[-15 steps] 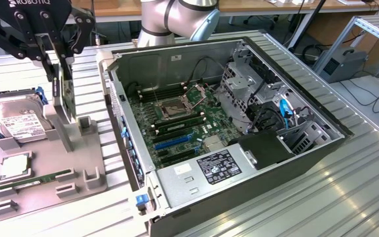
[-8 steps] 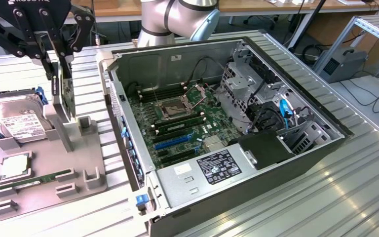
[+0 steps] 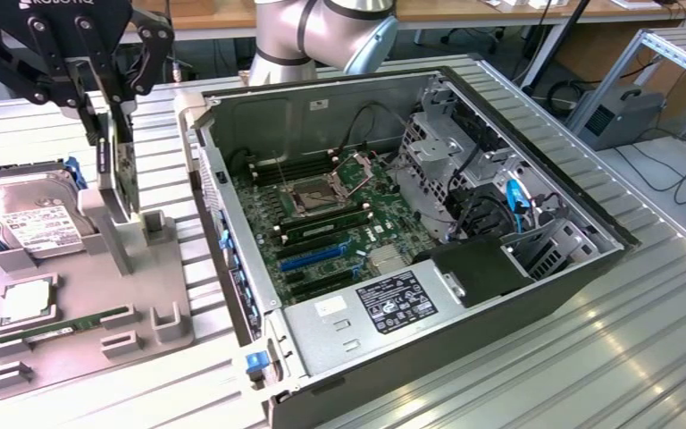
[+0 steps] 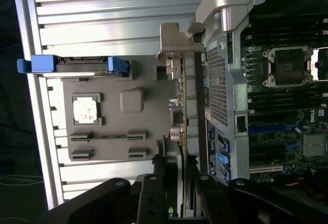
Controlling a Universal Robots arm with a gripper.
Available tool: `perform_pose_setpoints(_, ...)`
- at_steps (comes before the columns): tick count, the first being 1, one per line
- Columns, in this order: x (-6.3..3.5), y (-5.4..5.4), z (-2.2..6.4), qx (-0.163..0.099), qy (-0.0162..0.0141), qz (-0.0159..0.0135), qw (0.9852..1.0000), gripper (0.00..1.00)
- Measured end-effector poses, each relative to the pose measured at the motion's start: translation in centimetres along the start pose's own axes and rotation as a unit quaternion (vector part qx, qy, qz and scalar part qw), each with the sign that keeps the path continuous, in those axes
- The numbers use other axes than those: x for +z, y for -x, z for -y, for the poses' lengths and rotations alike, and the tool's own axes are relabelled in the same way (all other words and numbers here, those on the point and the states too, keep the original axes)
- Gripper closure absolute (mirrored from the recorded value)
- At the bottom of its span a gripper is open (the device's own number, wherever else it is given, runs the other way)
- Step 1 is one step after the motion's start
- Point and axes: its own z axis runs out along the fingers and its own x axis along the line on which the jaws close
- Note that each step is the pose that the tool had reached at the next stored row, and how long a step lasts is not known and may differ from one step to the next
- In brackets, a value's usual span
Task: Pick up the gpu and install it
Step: 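Pick up the gpu and move the gpu toward the slot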
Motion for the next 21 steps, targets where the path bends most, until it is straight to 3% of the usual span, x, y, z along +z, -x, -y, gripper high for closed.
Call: perform_pose_setpoints(21, 0.02, 0.56, 0.12, 0.000, 0.0000, 0.0000, 1.0000, 0.73)
